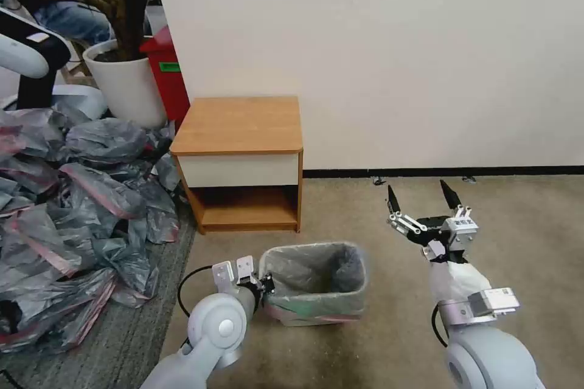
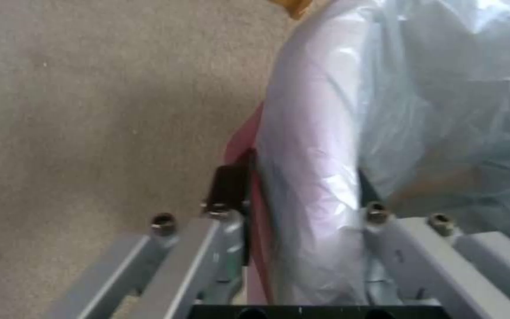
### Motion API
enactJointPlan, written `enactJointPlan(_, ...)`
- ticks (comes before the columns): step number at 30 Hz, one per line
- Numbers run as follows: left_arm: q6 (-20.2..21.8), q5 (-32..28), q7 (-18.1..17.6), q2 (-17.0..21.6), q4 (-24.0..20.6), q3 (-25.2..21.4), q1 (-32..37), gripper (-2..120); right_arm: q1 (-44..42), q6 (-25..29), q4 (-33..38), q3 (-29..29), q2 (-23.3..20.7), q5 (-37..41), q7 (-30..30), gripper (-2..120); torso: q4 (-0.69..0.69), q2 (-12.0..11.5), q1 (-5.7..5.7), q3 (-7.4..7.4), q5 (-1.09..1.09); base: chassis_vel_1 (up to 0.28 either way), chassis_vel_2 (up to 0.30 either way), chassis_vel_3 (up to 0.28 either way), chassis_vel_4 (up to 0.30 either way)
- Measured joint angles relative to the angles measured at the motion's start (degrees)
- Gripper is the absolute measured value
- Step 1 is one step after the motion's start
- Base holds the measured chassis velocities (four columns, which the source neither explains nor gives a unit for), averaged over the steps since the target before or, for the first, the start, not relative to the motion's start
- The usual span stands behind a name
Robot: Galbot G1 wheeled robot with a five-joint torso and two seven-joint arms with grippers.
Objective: Pick up the garbage bag from the table and place it over the trash can.
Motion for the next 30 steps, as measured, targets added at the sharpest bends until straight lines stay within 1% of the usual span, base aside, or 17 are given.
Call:
enactJointPlan(1, 0.0, 0.0, 0.0, 0.2, 0.0, -0.1, 0.0, 32, 0.0, 0.0, -0.1, 0.0, 0.1, -0.1, 0.0, 112, 0.00, 0.0, 0.00, 0.00, 0.00, 0.000, 0.000, 0.000, 0.000)
enactJointPlan(4, 0.0, 0.1, -0.1, 0.5, -0.3, -0.3, 0.2, 46, 0.1, 0.1, -0.4, 0.0, 0.1, -0.1, -0.1, 114, 0.00, 0.0, 0.00, 0.00, 0.00, 0.000, 0.000, 0.000, 0.000)
enactJointPlan(5, 0.0, 0.1, -0.1, 0.5, -0.3, -0.3, 0.2, 46, 0.1, 0.1, -0.4, 0.0, 0.1, -0.1, -0.1, 114, 0.00, 0.0, 0.00, 0.00, 0.00, 0.000, 0.000, 0.000, 0.000)
enactJointPlan(6, 0.0, 0.1, -0.1, 0.5, -0.5, -0.4, 0.3, 50, 0.1, 0.1, -0.5, 0.1, 0.1, -0.1, -0.1, 114, 0.00, 0.0, 0.00, 0.00, 0.00, 0.000, 0.000, 0.000, 0.000)
enactJointPlan(7, 0.0, 0.0, -0.1, 0.6, -0.8, -0.5, 0.3, 57, 0.1, 0.1, -0.5, 0.1, 0.1, -0.1, -0.1, 114, 0.00, 0.0, 0.00, 0.00, 0.00, 0.000, 0.000, 0.000, 0.000)
enactJointPlan(8, 0.0, 0.0, 0.0, 0.6, -1.0, -0.6, 0.3, 59, 0.1, 0.1, -0.6, 0.1, 0.2, -0.1, -0.1, 114, 0.00, 0.0, 0.00, 0.00, 0.00, 0.000, 0.000, 0.000, 0.000)
enactJointPlan(9, 0.0, 0.0, 0.0, 0.6, -1.0, -0.6, 0.3, 59, 0.1, 0.1, -0.6, 0.1, 0.2, -0.1, -0.1, 114, 0.00, 0.0, 0.00, 0.00, 0.00, 0.000, 0.000, 0.000, 0.000)
enactJointPlan(13, 0.0, -0.6, 1.0, 0.8, -2.0, -1.0, 0.5, 78, 0.2, 0.1, -0.8, 0.0, 0.5, -0.2, -0.1, 111, 0.00, 0.0, 0.00, 0.00, 0.00, 0.000, 0.000, 0.000, 0.000)
enactJointPlan(14, 0.0, -0.6, 1.0, 0.8, -2.0, -1.0, 0.5, 78, 0.2, 0.1, -0.8, 0.0, 0.5, -0.2, -0.1, 111, 0.00, 0.0, 0.00, 0.00, 0.00, 0.000, 0.000, 0.000, 0.000)
enactJointPlan(17, 0.1, -0.9, 1.6, 1.0, -2.5, -1.3, 0.7, 91, 0.1, 0.2, -0.9, 0.0, 0.7, -0.3, -0.1, 103, 0.00, 0.0, 0.00, 0.00, 0.00, 0.000, 0.000, 0.000, 0.000)
enactJointPlan(18, 0.1, -1.0, 1.7, 1.1, -2.8, -1.5, 0.9, 93, 0.0, 0.2, -0.9, 0.0, 0.7, -0.3, -0.1, 100, 0.00, 0.0, 0.00, 0.00, 0.00, 0.000, 0.000, 0.000, 0.000)
enactJointPlan(21, 0.3, -1.2, 2.0, 1.2, -3.3, -1.8, 1.2, 93, 0.0, 0.2, -0.9, 0.0, 0.8, -0.3, 0.0, 100, 0.00, 0.0, 0.00, 0.00, 0.00, 0.000, 0.000, 0.000, 0.000)
enactJointPlan(24, 0.5, -1.4, 3.2, 1.4, -4.0, -2.6, 1.7, 93, 0.0, 0.3, -0.9, 0.1, 0.9, -0.4, 0.0, 99, 0.00, 0.0, 0.00, 0.01, 0.00, 0.000, 0.000, 0.000, 0.000)
enactJointPlan(27, -0.5, -0.5, 7.4, 1.7, -5.0, -4.0, 2.8, 93, -0.2, 0.3, -0.6, 0.2, 1.2, -0.2, 0.5, 99, 0.00, 0.0, 0.00, 0.00, -0.01, 0.000, 0.000, 0.000, 0.000)
enactJointPlan(28, -1.5, 0.8, 9.5, 1.8, -5.3, -4.6, 3.2, 91, -0.3, 0.3, -0.5, 0.2, 1.3, 0.1, 0.6, 99, 0.00, 0.0, 0.00, 0.00, 0.00, 0.000, 0.000, 0.000, 0.000)
enactJointPlan(29, -1.5, 0.8, 9.5, 1.8, -5.3, -4.6, 3.2, 91, -0.3, 0.3, -0.5, 0.2, 1.3, 0.1, 0.6, 99, 0.00, 0.0, 0.00, 0.00, 0.00, 0.000, 0.000, 0.000, 0.000)
enactJointPlan(30, -2.6, 2.3, 11.9, 1.9, -5.6, -5.2, 3.7, 90, -0.5, 0.4, -0.3, 0.4, 1.5, 0.5, 0.6, 100, 0.00, 0.0, 0.00, 0.00, 0.00, 0.000, 0.000, 0.000, 0.000)
